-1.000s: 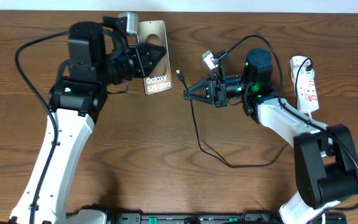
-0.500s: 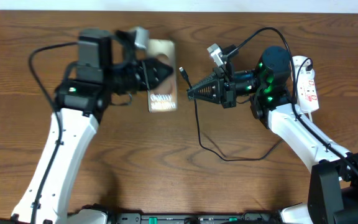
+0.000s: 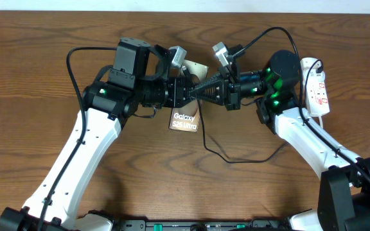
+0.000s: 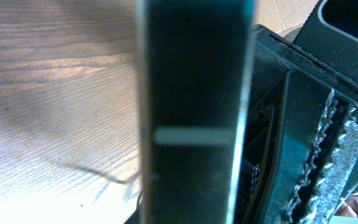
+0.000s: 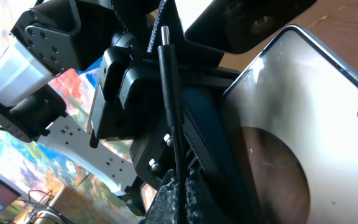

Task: Plug charger to phone and switch on socket

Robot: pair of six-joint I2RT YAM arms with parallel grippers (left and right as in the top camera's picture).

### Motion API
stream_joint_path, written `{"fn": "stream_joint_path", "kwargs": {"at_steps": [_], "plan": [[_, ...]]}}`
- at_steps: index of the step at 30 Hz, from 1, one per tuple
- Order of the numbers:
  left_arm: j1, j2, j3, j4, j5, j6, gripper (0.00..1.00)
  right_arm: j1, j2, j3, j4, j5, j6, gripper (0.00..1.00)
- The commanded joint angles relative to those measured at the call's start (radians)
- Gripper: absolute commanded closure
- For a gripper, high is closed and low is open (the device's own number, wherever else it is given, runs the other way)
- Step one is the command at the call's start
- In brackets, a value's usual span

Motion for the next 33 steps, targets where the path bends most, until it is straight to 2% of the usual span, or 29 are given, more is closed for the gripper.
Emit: {"fn": "stream_joint_path", "kwargs": {"at_steps": [1, 5, 13, 16, 23, 24, 25, 27, 31, 32, 33], "plan": [[-0.005, -0.009, 0.020, 0.010, 0.040, 0.023, 0.93, 0.010, -0.010, 0.001, 0.002, 0.021, 0.008, 0.98], [-0.005, -0.009, 0.020, 0.010, 0.040, 0.023, 0.93, 0.010, -0.010, 0.001, 0.001, 0.028, 0.008, 0.98], [-0.005, -0.009, 0.020, 0.010, 0.040, 0.023, 0.93, 0.014, -0.010, 0.001, 0.002, 0.040, 0.007, 0.90], [-0.005, -0.009, 0.020, 0.010, 0.040, 0.023, 0.93, 0.018, -0.010, 0.001, 0.001, 0.051, 0.007, 0.99], [-0.005, -0.009, 0.020, 0.010, 0.040, 0.023, 0.93, 0.022, -0.010, 0.001, 0.002, 0.063, 0.003, 0.99], [-0.005, -0.009, 0.020, 0.010, 0.040, 0.023, 0.93, 0.022, -0.010, 0.001, 0.001, 0.067, 0.003, 0.97], [-0.005, -0.009, 0.020, 0.010, 0.040, 0.023, 0.93, 0.022, -0.010, 0.001, 0.002, 0.071, 0.003, 0.90], [-0.005, -0.009, 0.020, 0.010, 0.040, 0.023, 0.93, 0.022, -0.010, 0.001, 0.002, 0.073, 0.003, 0.99], [-0.005, -0.009, 0.020, 0.010, 0.040, 0.023, 0.93, 0.022, -0.010, 0.001, 0.002, 0.074, 0.002, 0.99], [-0.005, -0.009, 0.020, 0.010, 0.040, 0.023, 0.93, 0.022, -0.010, 0.001, 0.001, 0.078, 0.003, 0.96], [-0.005, -0.009, 0.020, 0.010, 0.040, 0.023, 0.93, 0.022, -0.010, 0.001, 0.001, 0.081, 0.003, 0.88]]}}
